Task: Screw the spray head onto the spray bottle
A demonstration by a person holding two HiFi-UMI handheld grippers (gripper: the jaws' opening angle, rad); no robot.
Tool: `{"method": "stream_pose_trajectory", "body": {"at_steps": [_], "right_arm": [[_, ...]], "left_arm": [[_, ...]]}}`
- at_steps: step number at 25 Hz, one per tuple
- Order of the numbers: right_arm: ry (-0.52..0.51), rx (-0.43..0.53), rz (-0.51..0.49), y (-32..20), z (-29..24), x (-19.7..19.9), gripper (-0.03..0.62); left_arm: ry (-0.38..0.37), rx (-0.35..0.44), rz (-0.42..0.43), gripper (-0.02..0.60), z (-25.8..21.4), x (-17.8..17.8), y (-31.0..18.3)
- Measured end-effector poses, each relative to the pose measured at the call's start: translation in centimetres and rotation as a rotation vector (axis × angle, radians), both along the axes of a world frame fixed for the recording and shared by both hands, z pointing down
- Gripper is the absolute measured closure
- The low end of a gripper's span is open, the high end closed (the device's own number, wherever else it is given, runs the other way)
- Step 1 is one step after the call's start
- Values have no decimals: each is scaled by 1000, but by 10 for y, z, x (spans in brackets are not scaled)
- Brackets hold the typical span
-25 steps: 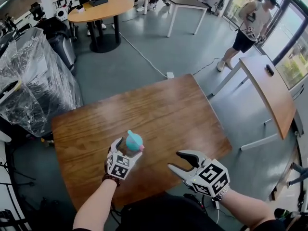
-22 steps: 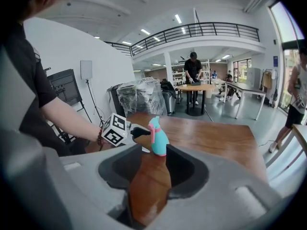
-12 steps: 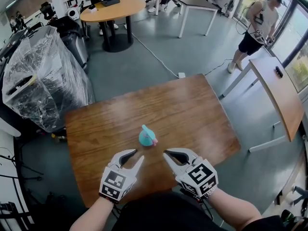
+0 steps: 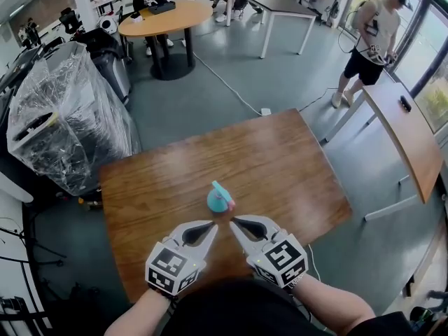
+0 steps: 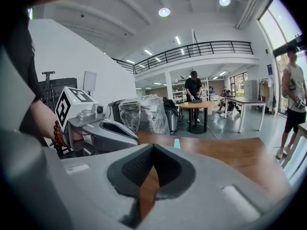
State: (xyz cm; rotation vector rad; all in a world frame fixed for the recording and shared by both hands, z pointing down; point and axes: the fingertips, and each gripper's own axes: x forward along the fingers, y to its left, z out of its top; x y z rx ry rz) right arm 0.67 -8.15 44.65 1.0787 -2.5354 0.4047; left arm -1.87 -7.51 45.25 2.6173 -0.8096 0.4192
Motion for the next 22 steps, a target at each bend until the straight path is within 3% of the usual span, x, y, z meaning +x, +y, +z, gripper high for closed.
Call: {"method": "stream_pose_trajectory", "body": {"at_steps": [22], "right_arm": [[17, -3, 9, 0, 1, 6, 602]], "left_arm": [[-4, -10, 17, 568, 0, 15, -4]]}}
